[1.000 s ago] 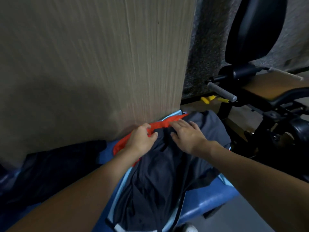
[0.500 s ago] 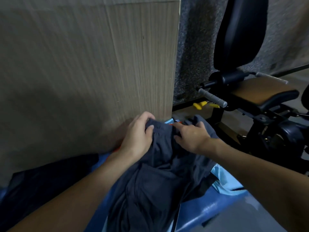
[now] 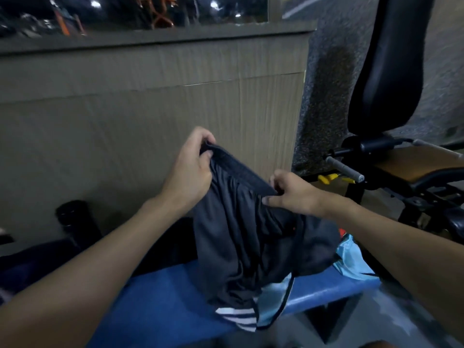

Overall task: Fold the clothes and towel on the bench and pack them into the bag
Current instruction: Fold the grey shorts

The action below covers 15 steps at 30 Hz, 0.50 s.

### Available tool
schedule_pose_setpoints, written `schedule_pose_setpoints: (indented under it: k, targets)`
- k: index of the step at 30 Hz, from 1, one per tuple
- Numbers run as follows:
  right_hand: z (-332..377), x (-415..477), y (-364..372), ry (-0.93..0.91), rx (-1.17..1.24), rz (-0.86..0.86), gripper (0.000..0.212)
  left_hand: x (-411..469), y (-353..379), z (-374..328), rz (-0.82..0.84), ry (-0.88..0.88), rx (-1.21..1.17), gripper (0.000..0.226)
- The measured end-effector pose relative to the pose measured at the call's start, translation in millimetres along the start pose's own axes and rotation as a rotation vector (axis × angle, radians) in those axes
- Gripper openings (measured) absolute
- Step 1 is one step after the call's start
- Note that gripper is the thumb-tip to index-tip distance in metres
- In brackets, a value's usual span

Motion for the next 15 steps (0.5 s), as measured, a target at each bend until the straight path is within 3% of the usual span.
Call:
schedule_pose_setpoints:
  k: [2,5,12,15]
  targets:
    - [13.5,-4.7,11.2,-0.025,0.050,0.091,0.024,-11.9,-25.8,-2.9,-0.043,-0.015,0.037,0.027]
    - [27.9,-11.4,27.6,0.002,-0.133,0.187,0.023,-35.6,-55.5,2.4,-0.065,-0.090,0.101,0.024]
    - [63.0,-16.2,30.8,-0.065,-0.275,0.002,0.017,-95.2,-83.7,38.9,0.115,-0.421,0.101,0.014]
    - [85.6,-13.8,21.0,-0.143,-0.309,-0.036,0.005,-108.7,-92.0,46.3,0.187,-0.547,0.041,0.032]
Point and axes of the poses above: each hand's wrist, its own x-axis towards the middle knuckle, its own y-axis out of the palm, z = x × y, the point moved 4 cm from there along x, towards the middle knuckle, and after that the axes turned 15 degrees about z, right-handed, at the moved point
